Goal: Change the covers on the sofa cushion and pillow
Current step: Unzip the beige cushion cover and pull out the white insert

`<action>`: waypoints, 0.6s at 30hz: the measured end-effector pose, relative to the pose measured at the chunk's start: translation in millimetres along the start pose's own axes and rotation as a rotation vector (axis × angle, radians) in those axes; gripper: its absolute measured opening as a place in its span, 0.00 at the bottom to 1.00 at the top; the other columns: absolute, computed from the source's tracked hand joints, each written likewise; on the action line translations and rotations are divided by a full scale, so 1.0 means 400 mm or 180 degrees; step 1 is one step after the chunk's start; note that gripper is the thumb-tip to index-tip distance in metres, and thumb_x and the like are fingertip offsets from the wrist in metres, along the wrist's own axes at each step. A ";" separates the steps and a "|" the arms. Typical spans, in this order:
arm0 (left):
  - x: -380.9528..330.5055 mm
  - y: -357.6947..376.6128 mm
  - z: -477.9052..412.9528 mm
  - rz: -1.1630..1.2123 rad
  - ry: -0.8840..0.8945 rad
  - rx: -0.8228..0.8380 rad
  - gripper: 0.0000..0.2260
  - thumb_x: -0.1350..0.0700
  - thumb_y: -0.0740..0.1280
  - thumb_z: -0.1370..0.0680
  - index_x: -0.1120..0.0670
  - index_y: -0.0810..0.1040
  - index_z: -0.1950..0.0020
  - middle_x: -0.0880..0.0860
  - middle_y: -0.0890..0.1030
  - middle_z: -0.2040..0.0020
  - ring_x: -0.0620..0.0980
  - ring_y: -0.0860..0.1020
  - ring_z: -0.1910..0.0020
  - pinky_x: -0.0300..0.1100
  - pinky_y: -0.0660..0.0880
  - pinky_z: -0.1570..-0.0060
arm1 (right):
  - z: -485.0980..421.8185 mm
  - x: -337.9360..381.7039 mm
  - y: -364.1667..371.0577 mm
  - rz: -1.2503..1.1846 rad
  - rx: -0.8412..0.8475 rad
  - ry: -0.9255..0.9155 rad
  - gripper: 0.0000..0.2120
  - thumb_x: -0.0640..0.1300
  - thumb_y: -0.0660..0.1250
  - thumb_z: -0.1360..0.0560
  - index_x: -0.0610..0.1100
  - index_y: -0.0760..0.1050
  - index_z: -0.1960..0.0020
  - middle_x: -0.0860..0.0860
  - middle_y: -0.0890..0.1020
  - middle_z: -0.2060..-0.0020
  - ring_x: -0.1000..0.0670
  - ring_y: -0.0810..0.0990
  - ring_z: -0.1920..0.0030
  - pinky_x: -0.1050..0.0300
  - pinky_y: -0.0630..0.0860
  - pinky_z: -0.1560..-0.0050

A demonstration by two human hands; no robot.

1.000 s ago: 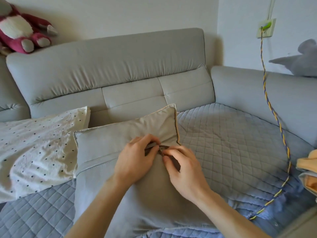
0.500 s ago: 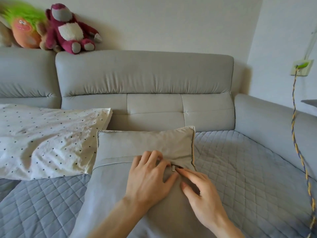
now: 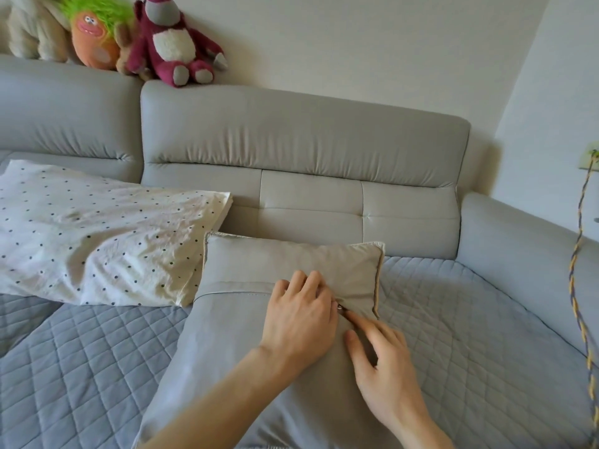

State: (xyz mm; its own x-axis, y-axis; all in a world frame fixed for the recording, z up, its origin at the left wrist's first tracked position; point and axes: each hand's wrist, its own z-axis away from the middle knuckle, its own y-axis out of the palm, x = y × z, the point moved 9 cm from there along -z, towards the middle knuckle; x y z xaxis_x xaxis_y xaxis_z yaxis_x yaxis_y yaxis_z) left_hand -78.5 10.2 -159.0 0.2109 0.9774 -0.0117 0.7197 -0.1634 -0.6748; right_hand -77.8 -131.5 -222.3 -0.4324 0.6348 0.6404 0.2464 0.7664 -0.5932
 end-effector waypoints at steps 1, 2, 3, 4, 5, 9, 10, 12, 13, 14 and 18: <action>0.002 0.000 0.000 0.0022 -0.0051 0.0035 0.12 0.49 0.60 0.23 0.51 0.80 0.60 0.48 0.77 0.55 0.52 0.75 0.57 0.46 0.71 0.61 | 0.000 0.006 0.000 0.0092 -0.0032 -0.0033 0.25 0.66 0.54 0.25 0.60 0.75 0.33 0.67 0.75 0.40 0.61 0.69 0.39 0.62 0.69 0.38; 0.005 -0.001 -0.001 0.0056 -0.0093 0.0070 0.13 0.49 0.59 0.22 0.52 0.80 0.59 0.48 0.77 0.54 0.52 0.75 0.57 0.46 0.72 0.61 | 0.000 0.014 0.000 0.0161 -0.0071 -0.0059 0.26 0.65 0.53 0.25 0.58 0.74 0.32 0.66 0.75 0.40 0.60 0.69 0.40 0.61 0.68 0.38; 0.012 -0.005 -0.003 0.0087 -0.0128 0.0098 0.14 0.49 0.58 0.22 0.52 0.81 0.57 0.48 0.77 0.53 0.51 0.76 0.56 0.46 0.73 0.60 | 0.001 0.020 0.000 0.0204 -0.0112 -0.0072 0.27 0.65 0.53 0.25 0.57 0.74 0.31 0.64 0.75 0.40 0.58 0.69 0.41 0.60 0.68 0.39; 0.023 -0.010 -0.006 0.0102 -0.0162 0.0122 0.14 0.49 0.57 0.23 0.51 0.81 0.57 0.47 0.78 0.52 0.51 0.76 0.55 0.45 0.73 0.60 | 0.001 0.026 0.000 0.0225 -0.0146 -0.0074 0.27 0.64 0.54 0.24 0.56 0.73 0.31 0.63 0.75 0.41 0.57 0.69 0.41 0.59 0.68 0.39; 0.037 -0.017 -0.006 0.0100 -0.0196 0.0146 0.14 0.49 0.57 0.23 0.51 0.81 0.56 0.47 0.78 0.51 0.50 0.77 0.54 0.45 0.73 0.60 | 0.001 0.029 0.000 0.0250 -0.0173 -0.0061 0.27 0.64 0.54 0.24 0.55 0.73 0.30 0.62 0.75 0.41 0.57 0.69 0.42 0.59 0.68 0.40; 0.150 -0.043 0.016 0.0100 -0.0514 0.0373 0.08 0.50 0.63 0.22 0.52 0.80 0.53 0.46 0.77 0.47 0.51 0.77 0.50 0.49 0.74 0.56 | 0.004 0.037 -0.001 0.0376 -0.0221 -0.0043 0.26 0.61 0.57 0.23 0.55 0.70 0.27 0.60 0.75 0.45 0.54 0.70 0.45 0.53 0.72 0.42; 0.185 -0.047 0.028 0.0098 -0.0621 0.0486 0.08 0.50 0.63 0.20 0.52 0.80 0.51 0.46 0.77 0.45 0.51 0.77 0.48 0.50 0.74 0.53 | 0.004 0.038 -0.001 0.0385 -0.0216 -0.0029 0.24 0.58 0.59 0.22 0.56 0.70 0.27 0.61 0.75 0.46 0.54 0.69 0.46 0.52 0.72 0.42; 0.250 -0.055 0.057 0.0223 -0.0881 0.0703 0.10 0.48 0.61 0.19 0.51 0.78 0.47 0.44 0.75 0.42 0.51 0.76 0.45 0.50 0.73 0.49 | 0.005 0.043 0.000 0.0409 -0.0216 -0.0033 0.22 0.54 0.63 0.21 0.57 0.70 0.27 0.62 0.74 0.47 0.54 0.69 0.47 0.52 0.71 0.42; 0.280 -0.062 0.072 0.0404 -0.1064 0.0742 0.10 0.47 0.60 0.18 0.51 0.78 0.46 0.43 0.75 0.42 0.50 0.76 0.45 0.49 0.74 0.49 | 0.005 0.045 0.001 0.0433 -0.0217 -0.0049 0.22 0.53 0.64 0.22 0.56 0.70 0.28 0.62 0.73 0.48 0.54 0.69 0.47 0.53 0.70 0.43; 0.305 -0.069 0.086 0.0607 -0.1249 0.0727 0.10 0.47 0.60 0.18 0.50 0.77 0.46 0.42 0.75 0.42 0.49 0.76 0.45 0.49 0.74 0.50 | 0.006 0.047 0.003 0.0448 -0.0199 -0.0052 0.22 0.51 0.64 0.22 0.56 0.71 0.28 0.62 0.73 0.48 0.54 0.68 0.47 0.55 0.68 0.44; 0.332 -0.067 0.132 0.0981 -0.1481 0.0564 0.11 0.48 0.59 0.17 0.51 0.77 0.46 0.43 0.75 0.42 0.49 0.75 0.45 0.49 0.75 0.50 | 0.012 0.060 0.002 0.0616 -0.0292 -0.0073 0.20 0.53 0.62 0.23 0.54 0.76 0.32 0.60 0.73 0.47 0.52 0.70 0.45 0.56 0.67 0.44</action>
State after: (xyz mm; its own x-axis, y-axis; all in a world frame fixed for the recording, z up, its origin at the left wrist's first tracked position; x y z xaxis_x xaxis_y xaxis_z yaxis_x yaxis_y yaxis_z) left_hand -104.9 151.4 -181.5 0.0515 0.8509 -0.5228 0.5411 -0.4638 -0.7015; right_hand -92.0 -116.0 -209.6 -0.3887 0.7694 0.5068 0.4043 0.6368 -0.6565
